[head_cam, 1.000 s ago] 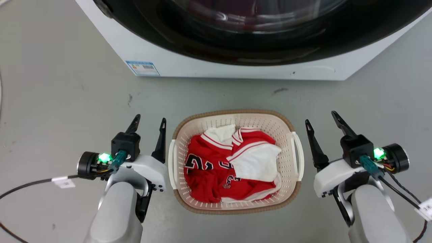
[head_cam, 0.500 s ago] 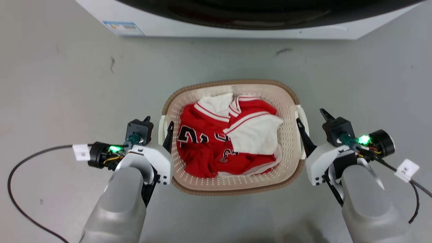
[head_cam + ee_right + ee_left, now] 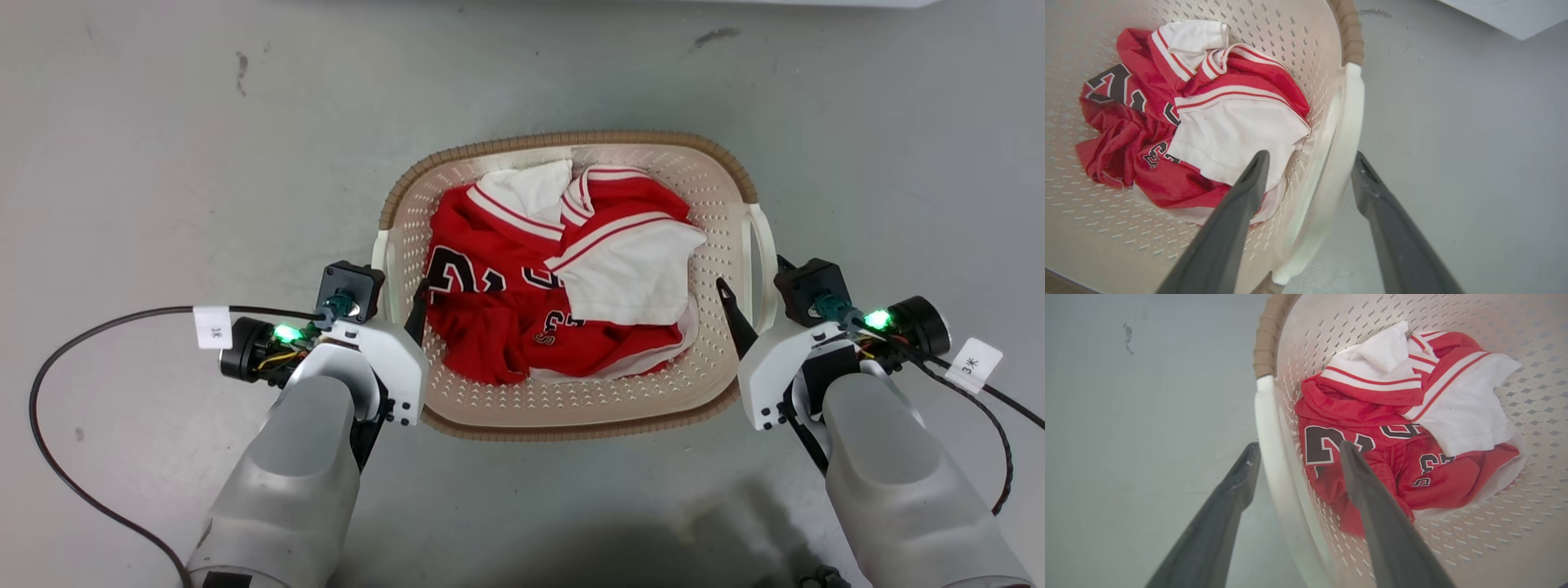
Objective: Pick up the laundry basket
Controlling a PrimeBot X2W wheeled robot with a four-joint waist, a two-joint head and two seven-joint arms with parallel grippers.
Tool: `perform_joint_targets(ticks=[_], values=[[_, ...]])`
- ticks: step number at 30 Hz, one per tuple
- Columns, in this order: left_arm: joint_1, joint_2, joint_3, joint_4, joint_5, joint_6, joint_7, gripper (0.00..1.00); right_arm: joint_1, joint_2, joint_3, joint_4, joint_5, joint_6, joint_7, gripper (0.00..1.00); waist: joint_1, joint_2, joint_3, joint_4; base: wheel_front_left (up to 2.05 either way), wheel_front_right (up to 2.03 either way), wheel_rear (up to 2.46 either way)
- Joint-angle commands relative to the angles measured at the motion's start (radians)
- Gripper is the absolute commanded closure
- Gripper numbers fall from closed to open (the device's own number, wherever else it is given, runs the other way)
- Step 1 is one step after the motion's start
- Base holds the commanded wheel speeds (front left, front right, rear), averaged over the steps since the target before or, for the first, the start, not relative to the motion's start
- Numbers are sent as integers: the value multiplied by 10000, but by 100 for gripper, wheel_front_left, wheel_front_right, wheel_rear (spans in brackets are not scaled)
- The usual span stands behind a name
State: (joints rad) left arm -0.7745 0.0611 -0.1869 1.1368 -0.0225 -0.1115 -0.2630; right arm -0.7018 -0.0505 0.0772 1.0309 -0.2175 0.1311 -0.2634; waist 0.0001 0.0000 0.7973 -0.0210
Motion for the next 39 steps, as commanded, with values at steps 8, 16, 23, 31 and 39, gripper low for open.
perform_joint_targets(ticks=[8,16,23,31,39], values=[[-402,-78,-271,487,-189,111,-28,0,-462,5,-25,404,196,-7,-20,0,-1,0,529,14,0,0,0],[-599,-103,-607,844,-252,73,-28,100,-635,3,-2,668,294,-7,-21,100,-1,0,591,41,0,0,0],[-391,-113,-878,979,-339,57,-31,100,-398,-4,148,963,409,-4,-21,100,-1,0,67,80,0,0,0],[131,-113,-1273,1163,-805,-34,-29,100,-20,-3,289,1418,538,-4,-21,100,-1,0,-1175,123,0,0,0],[714,-114,-1899,1347,-1408,-165,354,100,392,-7,854,2230,860,-4,67,100,-1,0,-2689,208,0,0,0]])
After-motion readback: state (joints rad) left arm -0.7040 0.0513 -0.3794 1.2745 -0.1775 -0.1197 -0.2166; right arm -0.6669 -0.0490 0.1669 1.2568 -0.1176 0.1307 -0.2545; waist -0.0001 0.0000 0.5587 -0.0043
